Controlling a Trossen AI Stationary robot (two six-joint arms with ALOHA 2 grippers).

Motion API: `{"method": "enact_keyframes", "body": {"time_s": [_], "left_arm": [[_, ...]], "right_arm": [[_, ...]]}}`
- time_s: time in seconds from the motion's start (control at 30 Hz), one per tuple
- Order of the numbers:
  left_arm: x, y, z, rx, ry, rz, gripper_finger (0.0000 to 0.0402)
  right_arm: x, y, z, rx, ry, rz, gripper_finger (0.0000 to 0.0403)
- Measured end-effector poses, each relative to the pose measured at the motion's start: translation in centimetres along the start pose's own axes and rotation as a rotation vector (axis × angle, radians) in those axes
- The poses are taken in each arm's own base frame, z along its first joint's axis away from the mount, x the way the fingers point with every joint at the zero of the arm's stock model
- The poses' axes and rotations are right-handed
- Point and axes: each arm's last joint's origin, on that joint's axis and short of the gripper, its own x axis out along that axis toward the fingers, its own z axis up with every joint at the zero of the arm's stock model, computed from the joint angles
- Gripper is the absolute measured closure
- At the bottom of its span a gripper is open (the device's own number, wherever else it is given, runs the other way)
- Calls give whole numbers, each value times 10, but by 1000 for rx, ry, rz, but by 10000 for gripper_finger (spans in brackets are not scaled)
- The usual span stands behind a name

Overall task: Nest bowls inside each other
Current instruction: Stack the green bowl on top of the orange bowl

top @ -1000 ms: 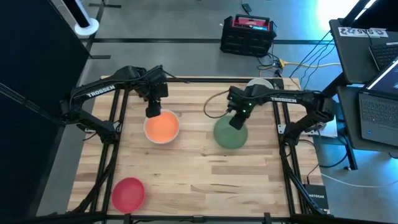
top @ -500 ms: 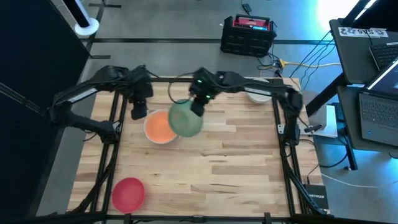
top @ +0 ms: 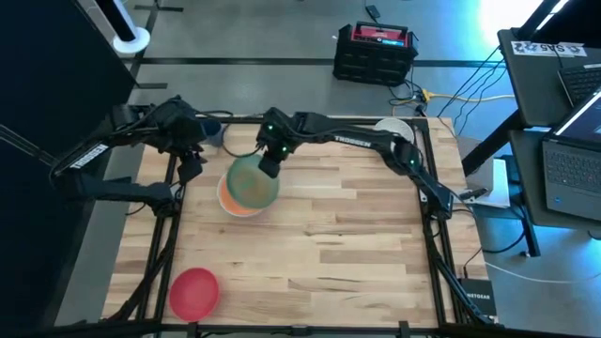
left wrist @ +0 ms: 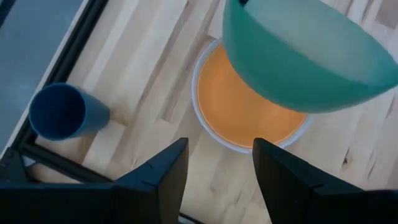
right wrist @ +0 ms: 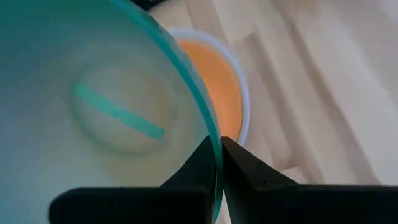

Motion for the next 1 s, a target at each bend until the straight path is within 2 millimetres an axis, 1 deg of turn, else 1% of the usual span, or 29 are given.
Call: {"method": "enact_keyframes", "body": {"time_s": [0.13, 0.27, 0.7, 0.73, 0.83, 1.0], "left_arm": [[0, 0, 0, 0, -3, 0, 237], [0, 0, 1, 1, -6, 0, 237], [0, 0, 1, -11, -6, 5, 237], [0, 0, 1, -11, -6, 5, 237], [0, 0, 1, -8, -10, 8, 237], [0, 0, 1, -8, -10, 8, 237]], "right_arm": [[14, -2, -5, 17, 32, 5, 403], [20, -2, -6, 22, 34, 11, 402], [24, -2, -5, 49, 22, 67, 369], [24, -2, -4, 50, 23, 78, 359], [29, 1, -4, 49, 22, 125, 312], [42, 1, -11, 77, 72, 177, 238]]}}
